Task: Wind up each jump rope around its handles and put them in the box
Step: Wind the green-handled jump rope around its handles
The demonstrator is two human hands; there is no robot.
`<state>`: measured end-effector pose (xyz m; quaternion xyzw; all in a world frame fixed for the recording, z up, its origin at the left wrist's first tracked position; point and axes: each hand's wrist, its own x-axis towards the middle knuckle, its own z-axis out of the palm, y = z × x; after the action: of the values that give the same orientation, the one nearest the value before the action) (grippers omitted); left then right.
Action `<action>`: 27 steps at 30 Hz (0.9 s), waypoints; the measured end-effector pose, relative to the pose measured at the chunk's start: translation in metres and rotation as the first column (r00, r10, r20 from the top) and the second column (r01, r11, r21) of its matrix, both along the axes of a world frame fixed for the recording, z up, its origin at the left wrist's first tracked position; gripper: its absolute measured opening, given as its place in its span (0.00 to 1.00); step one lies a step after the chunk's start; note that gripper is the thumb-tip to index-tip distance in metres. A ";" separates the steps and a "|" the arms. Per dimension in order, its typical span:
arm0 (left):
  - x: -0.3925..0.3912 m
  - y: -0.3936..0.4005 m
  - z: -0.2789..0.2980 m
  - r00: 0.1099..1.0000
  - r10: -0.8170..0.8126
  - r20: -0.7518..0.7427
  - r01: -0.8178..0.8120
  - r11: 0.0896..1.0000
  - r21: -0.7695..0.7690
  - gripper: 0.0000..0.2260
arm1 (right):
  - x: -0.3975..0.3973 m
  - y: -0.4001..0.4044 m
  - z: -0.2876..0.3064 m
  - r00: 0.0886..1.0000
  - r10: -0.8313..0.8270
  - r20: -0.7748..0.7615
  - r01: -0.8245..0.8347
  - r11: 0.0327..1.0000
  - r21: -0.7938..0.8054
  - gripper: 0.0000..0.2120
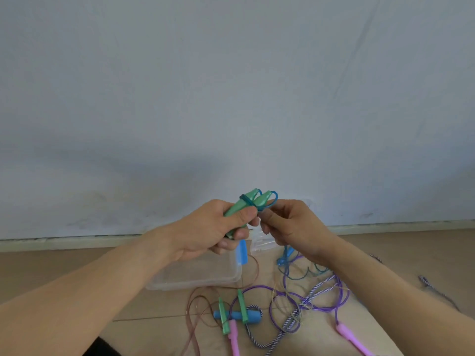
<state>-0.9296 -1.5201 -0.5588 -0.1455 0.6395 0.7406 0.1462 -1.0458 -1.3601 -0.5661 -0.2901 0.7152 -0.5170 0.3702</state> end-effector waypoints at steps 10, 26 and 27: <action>-0.008 -0.012 -0.021 0.969 0.217 -0.119 -0.244 0.764 -0.598 0.15 | 0.011 0.000 -0.011 0.851 0.177 -0.494 -0.040 0.960 0.276 0.15; 0.004 0.026 -0.043 0.832 -0.452 0.321 0.455 0.228 -0.861 0.18 | 0.013 0.003 -0.009 0.782 0.422 -0.459 -0.226 0.878 0.422 0.26; 0.005 0.027 -0.040 0.817 -0.480 0.321 0.477 0.249 -0.843 0.18 | 0.012 0.004 -0.010 0.794 0.413 -0.446 -0.222 0.880 0.421 0.26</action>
<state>-0.9250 -1.4935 -0.5990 0.0015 0.9442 0.2003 0.2616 -1.0342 -1.3563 -0.5758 -0.4674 0.8078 -0.2129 0.2892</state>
